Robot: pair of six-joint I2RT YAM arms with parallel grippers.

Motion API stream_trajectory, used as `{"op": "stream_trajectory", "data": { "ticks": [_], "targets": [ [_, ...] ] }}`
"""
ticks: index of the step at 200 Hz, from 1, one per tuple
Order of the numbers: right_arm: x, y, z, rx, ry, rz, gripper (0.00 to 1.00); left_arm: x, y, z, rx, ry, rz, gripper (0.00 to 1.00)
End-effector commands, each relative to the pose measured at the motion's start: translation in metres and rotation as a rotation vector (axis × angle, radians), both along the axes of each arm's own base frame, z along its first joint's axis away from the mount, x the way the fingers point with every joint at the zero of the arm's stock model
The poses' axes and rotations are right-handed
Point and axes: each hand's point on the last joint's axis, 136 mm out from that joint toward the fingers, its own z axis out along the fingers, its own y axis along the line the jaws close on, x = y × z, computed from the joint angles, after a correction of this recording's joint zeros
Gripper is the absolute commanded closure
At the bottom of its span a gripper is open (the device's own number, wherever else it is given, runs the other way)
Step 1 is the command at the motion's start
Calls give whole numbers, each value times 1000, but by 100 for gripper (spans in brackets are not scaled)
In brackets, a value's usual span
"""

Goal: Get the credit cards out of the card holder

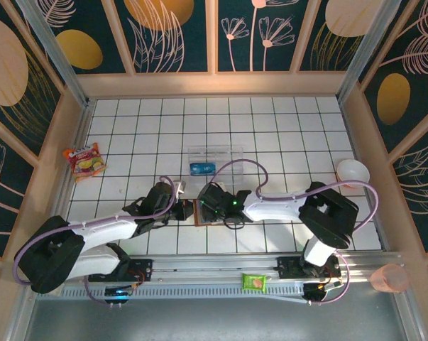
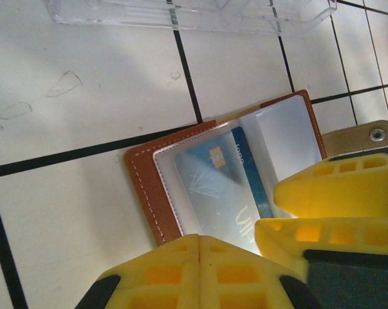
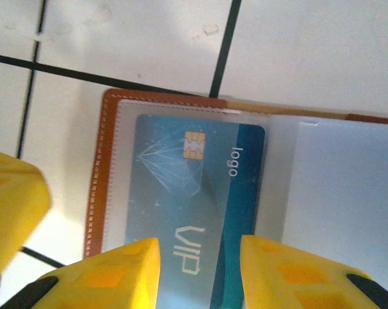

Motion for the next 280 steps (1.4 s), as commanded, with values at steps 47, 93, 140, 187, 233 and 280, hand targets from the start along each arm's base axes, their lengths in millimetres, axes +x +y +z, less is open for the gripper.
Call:
{"op": "stream_trajectory", "data": {
  "ticks": [47, 93, 140, 187, 233, 280],
  "targets": [
    [1, -3, 27, 132, 26, 96, 70, 5, -30, 0, -18, 3, -64, 100],
    [6, -8, 21, 159, 67, 96, 71, 9, -33, -6, 11, 8, -64, 100],
    [8, -12, 1, 175, 137, 74, 72, 1, -21, -28, 70, 55, -58, 100],
    [10, -9, -5, 212, 177, 76, 73, -10, -9, -46, 128, 97, -63, 100],
    [12, -16, -14, 213, 214, 50, 74, -16, -4, -53, 139, 114, -62, 100],
    [8, -19, -23, 245, 272, 41, 77, -16, -4, -55, 135, 116, -66, 100]
  ]
}}
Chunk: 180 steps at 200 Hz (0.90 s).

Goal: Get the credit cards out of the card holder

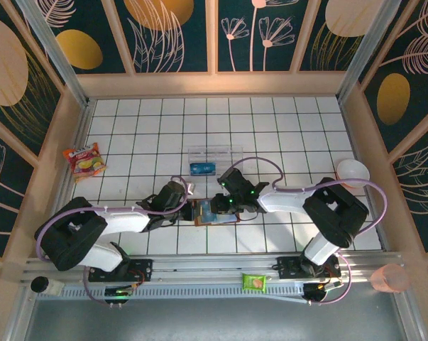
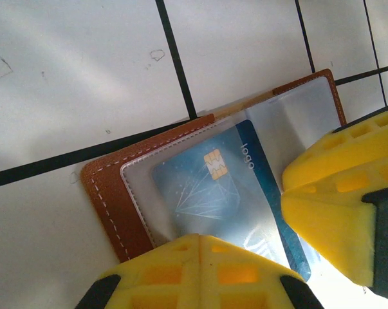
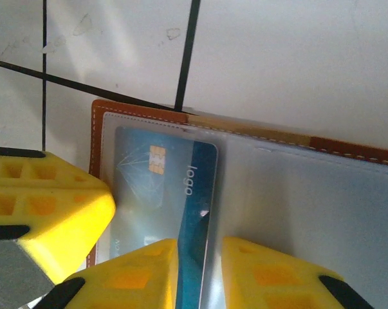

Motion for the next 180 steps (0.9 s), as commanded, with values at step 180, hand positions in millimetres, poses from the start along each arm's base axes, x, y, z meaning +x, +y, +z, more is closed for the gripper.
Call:
{"op": "stream_trajectory", "data": {
  "ticks": [180],
  "targets": [
    [-6, -45, 2, -71, -18, -155, 100, -17, 14, -27, 80, 65, -18, 100]
  ]
}}
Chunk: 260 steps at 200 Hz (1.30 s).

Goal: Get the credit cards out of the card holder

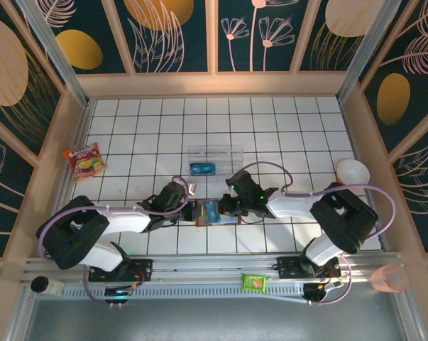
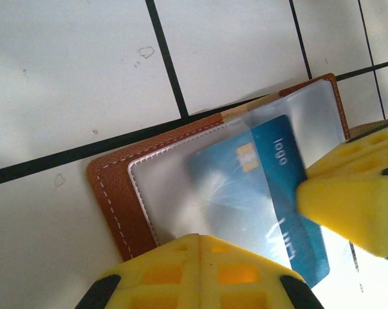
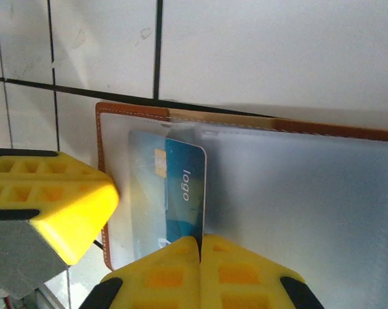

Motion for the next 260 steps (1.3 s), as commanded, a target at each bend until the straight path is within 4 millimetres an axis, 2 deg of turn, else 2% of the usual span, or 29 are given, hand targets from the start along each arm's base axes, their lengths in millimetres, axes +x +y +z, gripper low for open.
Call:
{"op": "stream_trajectory", "data": {
  "ticks": [1, 25, 110, 165, 195, 212, 223, 234, 247, 260],
  "targets": [
    [-2, -28, -4, -157, -40, -54, 100, -16, 17, -26, 91, 66, -9, 100],
    [-1, -27, 12, -221, -98, -28, 100, -14, 15, -24, 85, 60, -11, 100],
    [5, -21, 32, -378, -183, 59, 100, -11, 15, -22, 84, 42, -9, 100],
    [-2, 1, 17, -340, -159, 101, 100, -12, 13, -23, 82, 43, -16, 100],
    [-4, 9, 14, -301, -145, 112, 86, -12, 13, -23, 81, 42, -22, 100],
    [-3, 8, 13, -295, -142, 110, 85, -12, 12, -22, 83, 41, -25, 100],
    [-2, 7, 12, -292, -140, 105, 86, -12, 13, -23, 85, 42, -24, 100],
    [1, 4, 14, -294, -153, 98, 92, -12, 13, -23, 85, 40, -25, 100],
    [6, 2, 23, -296, -194, 98, 100, -11, 12, -22, 83, 40, -21, 100],
    [9, 4, 36, -274, -247, 127, 100, -10, 12, -20, 79, 38, -20, 100]
  ]
}}
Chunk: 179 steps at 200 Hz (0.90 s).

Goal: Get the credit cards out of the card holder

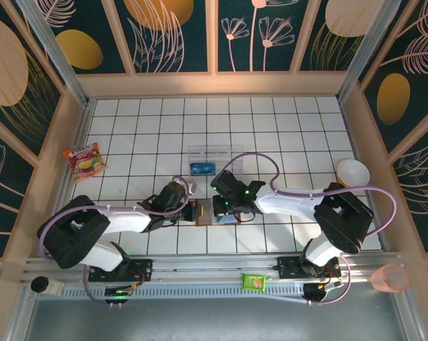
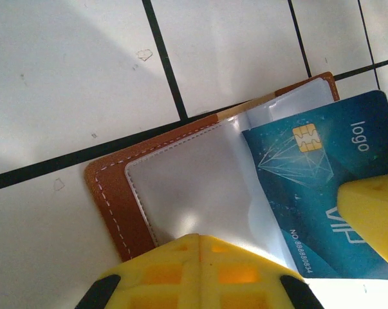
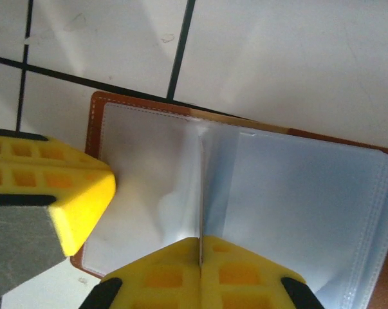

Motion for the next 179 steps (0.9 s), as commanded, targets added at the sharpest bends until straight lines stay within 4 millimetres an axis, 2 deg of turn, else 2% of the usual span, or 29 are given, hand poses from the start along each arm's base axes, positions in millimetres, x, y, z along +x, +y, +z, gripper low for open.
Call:
{"op": "stream_trajectory", "data": {
  "ticks": [1, 54, 79, 101, 128, 159, 162, 167, 173, 179],
  "targets": [
    [9, -2, 20, 23, -88, 35, 100, -11, 12, -20, 76, 49, -10, 100],
    [32, 14, 115, 115, -449, 289, 100, -6, 8, -6, 62, 24, -12, 100],
    [51, 13, 138, 83, -563, 355, 100, 1, 3, 17, 20, -17, 0, 84],
    [59, 17, 151, 67, -633, 436, 100, 6, -1, 40, -31, -46, 17, 72],
    [63, 26, 163, 29, -722, 577, 100, 8, 4, 60, -85, -73, 67, 48],
    [61, 38, 157, -7, -695, 792, 100, 6, 28, 63, -145, -46, 154, 25],
    [61, 40, 155, -15, -687, 814, 100, 6, 31, 62, -151, -40, 162, 15],
    [61, 41, 153, -30, -673, 845, 100, 5, 36, 61, -160, -30, 177, 8],
    [64, 43, 150, -48, -660, 876, 100, 5, 42, 61, -171, -25, 192, 2],
    [65, 46, 149, -59, -649, 908, 100, 4, 47, 60, -175, -20, 206, 1]
  ]
}}
